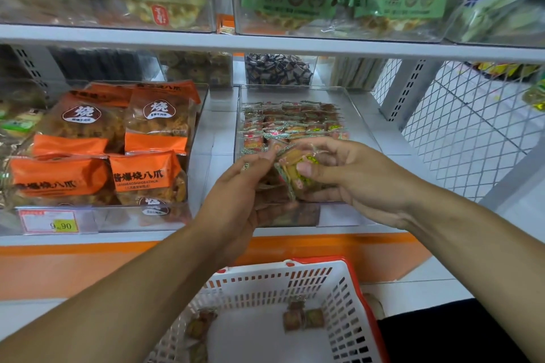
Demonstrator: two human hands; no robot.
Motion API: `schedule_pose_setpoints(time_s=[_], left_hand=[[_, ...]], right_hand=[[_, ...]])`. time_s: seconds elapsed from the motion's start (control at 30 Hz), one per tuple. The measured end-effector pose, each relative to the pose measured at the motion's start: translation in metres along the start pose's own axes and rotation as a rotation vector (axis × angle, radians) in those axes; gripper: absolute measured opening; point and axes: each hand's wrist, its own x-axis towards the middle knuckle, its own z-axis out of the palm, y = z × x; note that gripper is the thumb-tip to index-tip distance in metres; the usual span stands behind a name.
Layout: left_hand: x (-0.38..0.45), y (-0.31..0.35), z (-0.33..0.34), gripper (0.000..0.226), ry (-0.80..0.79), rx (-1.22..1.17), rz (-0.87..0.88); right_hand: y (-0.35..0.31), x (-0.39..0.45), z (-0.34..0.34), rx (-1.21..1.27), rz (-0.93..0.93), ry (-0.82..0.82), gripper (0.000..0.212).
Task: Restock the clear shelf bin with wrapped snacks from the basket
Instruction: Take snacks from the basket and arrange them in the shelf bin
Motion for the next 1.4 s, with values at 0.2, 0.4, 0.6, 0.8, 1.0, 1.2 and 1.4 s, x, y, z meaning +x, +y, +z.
schedule_pose_setpoints(time_s=[0.2,0.4,0.6,0.8,1.0,1.2,1.4], left_hand=[[-0.002,0.003,0.000,0.041,0.071,0.108,0.026],[-0.006,-0.001,0.004,0.053,0.113,0.280,0.081],[0.000,0.007,0.005,0.025,0.161,0.135,0.150],[0.004,0.002,0.006,0.021,0.160,0.174,0.127],[0.003,-0.008,0.008,0.018,0.129,0.246,0.076],[0.002,-0.011,0.006,0.011,0.134,0.268,0.048],[0.002,-0.007,0.001,0.007,0.106,0.214,-0.006]], right_hand=[[0.004,-0.003,0.000,-0.405,-0.108,0.040,0.072],[0.005,-0.003,-0.002,-0.524,-0.142,-0.028,0.079],[-0.020,-0.010,-0.021,-0.542,-0.215,0.090,0.048],[-0.033,0.011,-0.070,-1.409,-0.012,0.511,0.042],[-0.019,0.048,-0.063,-1.807,0.259,0.445,0.052],[-0.004,0.075,-0.061,-1.986,0.141,0.402,0.044],[0.006,0.074,-0.062,-1.875,0.034,0.400,0.053]])
